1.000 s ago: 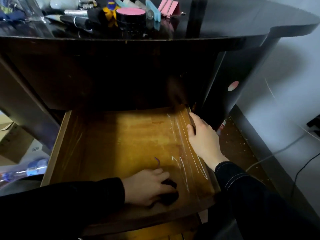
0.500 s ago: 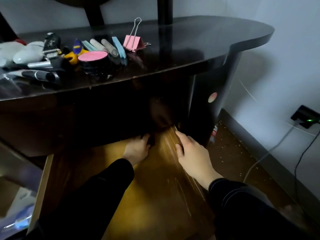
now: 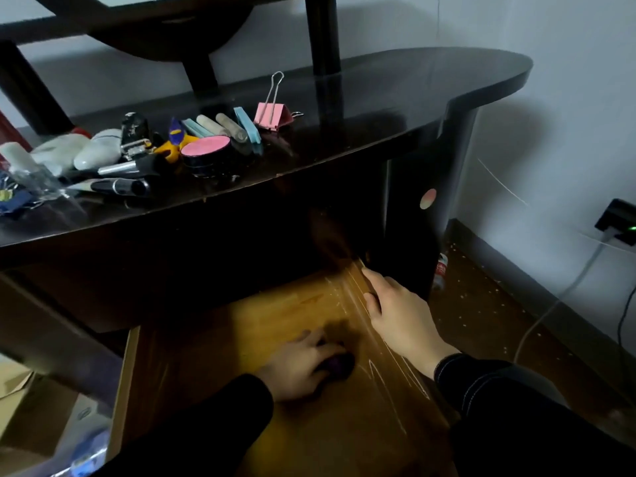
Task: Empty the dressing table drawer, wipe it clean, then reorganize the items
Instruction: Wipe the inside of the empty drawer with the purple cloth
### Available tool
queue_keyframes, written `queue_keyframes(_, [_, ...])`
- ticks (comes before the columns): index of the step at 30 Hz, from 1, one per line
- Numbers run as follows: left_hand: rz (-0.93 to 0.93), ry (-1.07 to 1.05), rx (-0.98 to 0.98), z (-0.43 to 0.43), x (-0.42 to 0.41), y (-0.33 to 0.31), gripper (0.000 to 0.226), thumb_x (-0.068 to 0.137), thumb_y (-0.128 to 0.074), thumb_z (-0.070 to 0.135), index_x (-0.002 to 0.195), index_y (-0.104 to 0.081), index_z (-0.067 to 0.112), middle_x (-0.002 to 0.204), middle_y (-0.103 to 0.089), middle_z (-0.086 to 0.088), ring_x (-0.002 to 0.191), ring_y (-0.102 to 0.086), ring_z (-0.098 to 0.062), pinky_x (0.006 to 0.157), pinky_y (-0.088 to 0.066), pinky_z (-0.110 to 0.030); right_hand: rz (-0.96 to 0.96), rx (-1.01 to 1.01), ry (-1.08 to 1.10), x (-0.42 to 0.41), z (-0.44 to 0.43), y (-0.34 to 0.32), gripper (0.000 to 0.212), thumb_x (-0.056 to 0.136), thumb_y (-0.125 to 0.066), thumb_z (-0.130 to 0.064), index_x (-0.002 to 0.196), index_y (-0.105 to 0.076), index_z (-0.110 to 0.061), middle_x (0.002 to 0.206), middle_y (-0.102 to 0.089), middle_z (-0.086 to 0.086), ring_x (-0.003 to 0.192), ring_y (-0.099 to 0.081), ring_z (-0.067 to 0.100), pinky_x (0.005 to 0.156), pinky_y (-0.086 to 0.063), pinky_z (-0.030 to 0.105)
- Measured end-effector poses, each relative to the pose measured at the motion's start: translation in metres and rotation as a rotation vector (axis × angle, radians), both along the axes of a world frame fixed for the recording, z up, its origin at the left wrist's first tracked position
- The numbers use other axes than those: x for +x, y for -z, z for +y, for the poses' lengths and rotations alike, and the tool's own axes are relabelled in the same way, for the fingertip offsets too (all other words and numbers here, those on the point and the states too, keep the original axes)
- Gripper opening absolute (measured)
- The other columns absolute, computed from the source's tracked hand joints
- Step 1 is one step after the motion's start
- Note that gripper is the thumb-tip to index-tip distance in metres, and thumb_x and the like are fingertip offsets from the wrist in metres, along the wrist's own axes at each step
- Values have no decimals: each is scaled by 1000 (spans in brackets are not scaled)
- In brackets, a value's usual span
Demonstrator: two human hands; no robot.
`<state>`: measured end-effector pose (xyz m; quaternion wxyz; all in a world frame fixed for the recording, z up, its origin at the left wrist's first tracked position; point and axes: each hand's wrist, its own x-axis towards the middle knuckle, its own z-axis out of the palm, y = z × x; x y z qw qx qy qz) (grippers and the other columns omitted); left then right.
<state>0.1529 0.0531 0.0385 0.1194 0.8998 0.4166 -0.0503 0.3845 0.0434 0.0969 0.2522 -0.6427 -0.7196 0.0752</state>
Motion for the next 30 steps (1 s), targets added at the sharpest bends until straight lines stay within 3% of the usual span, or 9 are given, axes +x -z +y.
queue_keyframes(5, [-146, -324, 60, 88, 24, -13, 46, 99, -56, 34, 144, -49, 33, 145, -52, 1, 128, -52, -22, 103, -42, -29, 25, 31, -3, -2, 5, 8, 49, 105, -40, -35, 153, -34, -29, 117, -60, -8, 79, -63, 8, 65, -57, 26])
queue_keyframes(9, [-261, -594, 2, 120, 49, -5, 42, 107, -42, 29, 149, -43, 24, 140, -55, -10, 121, -57, -32, 98, -49, -36, 19, 35, 8, -4, 6, 9, 49, 105, -39, -36, 153, -30, -30, 117, -59, -8, 81, -64, 10, 65, -57, 26])
queue_keyframes(13, [-249, -563, 84, 112, 53, 0, 40, 103, -48, 24, 144, -49, 21, 136, -58, -7, 118, -57, -27, 91, -46, -29, 12, 22, 21, -2, 6, 7, 49, 105, -40, -35, 153, -31, -30, 119, -59, -6, 84, -65, 11, 66, -57, 28])
queue_keyframes(17, [-164, -426, 123, 70, 43, 4, 45, 96, -56, 27, 141, -51, 26, 138, -50, 0, 127, -46, -25, 105, -42, -32, 13, 26, 5, -2, 3, 2, 48, 105, -40, -35, 152, -34, -29, 121, -60, -6, 87, -66, 13, 67, -55, 27])
queue_keyframes(20, [-158, -228, 48, 15, 28, 9, 50, 93, -56, 28, 142, -48, 29, 133, -45, 3, 127, -41, -24, 108, -36, -32, 18, 29, 11, -1, 0, 0, 48, 105, -39, -35, 153, -34, -28, 123, -61, -5, 91, -66, 15, 69, -56, 30])
queue_keyframes(24, [-81, -22, -76, -33, -4, 11, 55, 90, -46, 36, 144, -43, 37, 135, -42, 5, 127, -40, -20, 105, -41, -34, 2, 16, 1, -3, -2, 0, 49, 106, -39, -34, 154, -34, -26, 121, -62, -3, 89, -66, 15, 68, -56, 29])
queue_keyframes(30, [-44, -144, 51, 37, 12, -4, 48, 96, -54, 32, 143, -46, 38, 136, -48, 3, 125, -48, -24, 101, -43, -34, 14, 30, 3, -1, 3, 6, 49, 106, -39, -34, 154, -34, -27, 120, -61, -6, 85, -65, 11, 67, -57, 29])
